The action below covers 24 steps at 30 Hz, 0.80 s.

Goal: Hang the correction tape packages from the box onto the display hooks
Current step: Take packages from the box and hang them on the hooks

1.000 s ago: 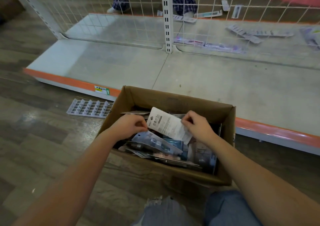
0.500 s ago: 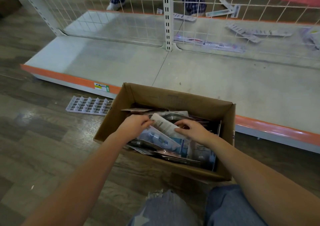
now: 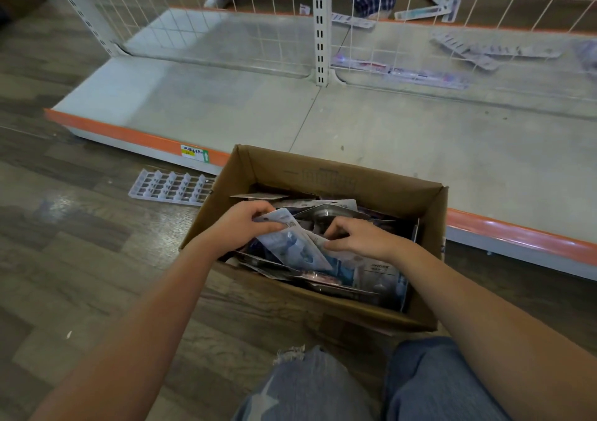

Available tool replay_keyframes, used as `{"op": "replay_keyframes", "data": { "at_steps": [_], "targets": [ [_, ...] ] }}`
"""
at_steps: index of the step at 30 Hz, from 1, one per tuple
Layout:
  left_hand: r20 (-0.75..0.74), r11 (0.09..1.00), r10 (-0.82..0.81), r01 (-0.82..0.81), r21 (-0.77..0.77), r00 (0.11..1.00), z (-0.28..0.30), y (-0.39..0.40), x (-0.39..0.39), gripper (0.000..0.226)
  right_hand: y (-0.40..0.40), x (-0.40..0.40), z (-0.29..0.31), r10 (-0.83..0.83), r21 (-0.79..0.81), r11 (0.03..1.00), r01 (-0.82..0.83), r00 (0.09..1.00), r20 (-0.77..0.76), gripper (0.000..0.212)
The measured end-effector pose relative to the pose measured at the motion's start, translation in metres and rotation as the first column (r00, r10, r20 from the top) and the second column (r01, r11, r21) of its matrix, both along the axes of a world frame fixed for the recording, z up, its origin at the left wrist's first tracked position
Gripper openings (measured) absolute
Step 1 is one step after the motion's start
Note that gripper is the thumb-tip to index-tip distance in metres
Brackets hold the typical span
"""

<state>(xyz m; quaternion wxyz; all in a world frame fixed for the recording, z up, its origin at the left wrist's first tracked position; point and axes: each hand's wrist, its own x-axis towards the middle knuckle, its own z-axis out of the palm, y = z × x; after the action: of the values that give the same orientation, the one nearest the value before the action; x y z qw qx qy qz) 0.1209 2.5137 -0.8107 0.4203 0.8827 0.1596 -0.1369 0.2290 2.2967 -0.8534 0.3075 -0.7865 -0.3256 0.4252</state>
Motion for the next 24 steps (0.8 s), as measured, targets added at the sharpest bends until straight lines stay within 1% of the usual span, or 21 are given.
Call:
{"op": "replay_keyframes", "data": {
  "at_steps": [1, 3, 5, 7, 9, 11, 13, 15, 17, 20, 22, 24],
  "targets": [
    [-0.033, 0.999, -0.007, 0.005, -0.034, 0.999, 0.001, -0.002, 0.0, 0.005, 0.0, 0.0, 0.002, -0.009, -0.009, 1.0, 0.008, 0.999, -0.037, 0.026],
    [-0.112, 0.998, -0.054, 0.051, -0.028, 0.992, -0.002, -0.004, 0.001, 0.004, -0.001, -0.001, 0.004, -0.044, -0.018, 0.999, 0.043, 0.997, -0.059, 0.028],
    [-0.162, 0.997, -0.076, 0.077, -0.001, 0.984, -0.004, -0.003, 0.001, 0.01, -0.001, 0.0, 0.002, -0.043, -0.029, 0.999, 0.043, 0.999, 0.016, 0.022],
    [-0.221, 0.995, -0.097, 0.098, -0.004, 0.97, -0.004, -0.001, 0.0, 0.017, 0.0, 0.0, -0.002, 0.002, -0.056, 0.998, 0.0, 1.0, 0.029, 0.016],
    [-0.294, 0.99, -0.134, 0.141, 0.002, 0.946, -0.006, 0.001, -0.002, 0.025, 0.002, 0.001, -0.005, 0.051, -0.106, 0.993, -0.054, 0.998, -0.031, 0.023],
    [-0.327, 0.986, -0.142, 0.161, 0.032, 0.934, -0.009, 0.003, -0.005, 0.027, 0.002, 0.002, -0.006, 0.058, -0.161, 0.984, -0.076, 0.992, -0.116, 0.032],
    [-0.319, 0.988, -0.13, 0.149, 0.035, 0.939, -0.013, 0.007, -0.008, 0.02, 0.0, 0.002, -0.01, 0.041, -0.194, 0.978, -0.082, 0.978, -0.207, 0.044],
    [-0.307, 0.99, -0.125, 0.14, 0.027, 0.943, -0.013, 0.008, -0.01, 0.014, -0.002, 0.0, -0.015, 0.045, -0.217, 0.971, -0.1, 0.969, -0.243, 0.054],
    [-0.28, 0.994, -0.098, 0.105, 0.011, 0.955, -0.014, 0.007, -0.011, 0.013, -0.003, 0.0, -0.018, 0.042, -0.224, 0.969, -0.1, 0.968, -0.248, 0.056],
    [-0.208, 0.999, 0.014, -0.024, -0.046, 0.978, -0.013, 0.005, -0.014, 0.014, -0.007, 0.003, -0.02, 0.024, -0.232, 0.968, -0.091, 0.961, -0.277, 0.049],
    [-0.163, 0.982, 0.11, -0.132, -0.134, 0.981, -0.011, 0.005, -0.016, 0.012, -0.014, 0.005, -0.02, -0.038, -0.233, 0.972, -0.039, 0.948, -0.317, 0.049],
    [-0.14, 0.937, 0.208, -0.238, -0.256, 0.968, -0.011, 0.003, -0.016, 0.009, -0.02, 0.007, -0.021, -0.147, -0.224, 0.972, 0.066, 0.918, -0.368, 0.055]
  ]
}}
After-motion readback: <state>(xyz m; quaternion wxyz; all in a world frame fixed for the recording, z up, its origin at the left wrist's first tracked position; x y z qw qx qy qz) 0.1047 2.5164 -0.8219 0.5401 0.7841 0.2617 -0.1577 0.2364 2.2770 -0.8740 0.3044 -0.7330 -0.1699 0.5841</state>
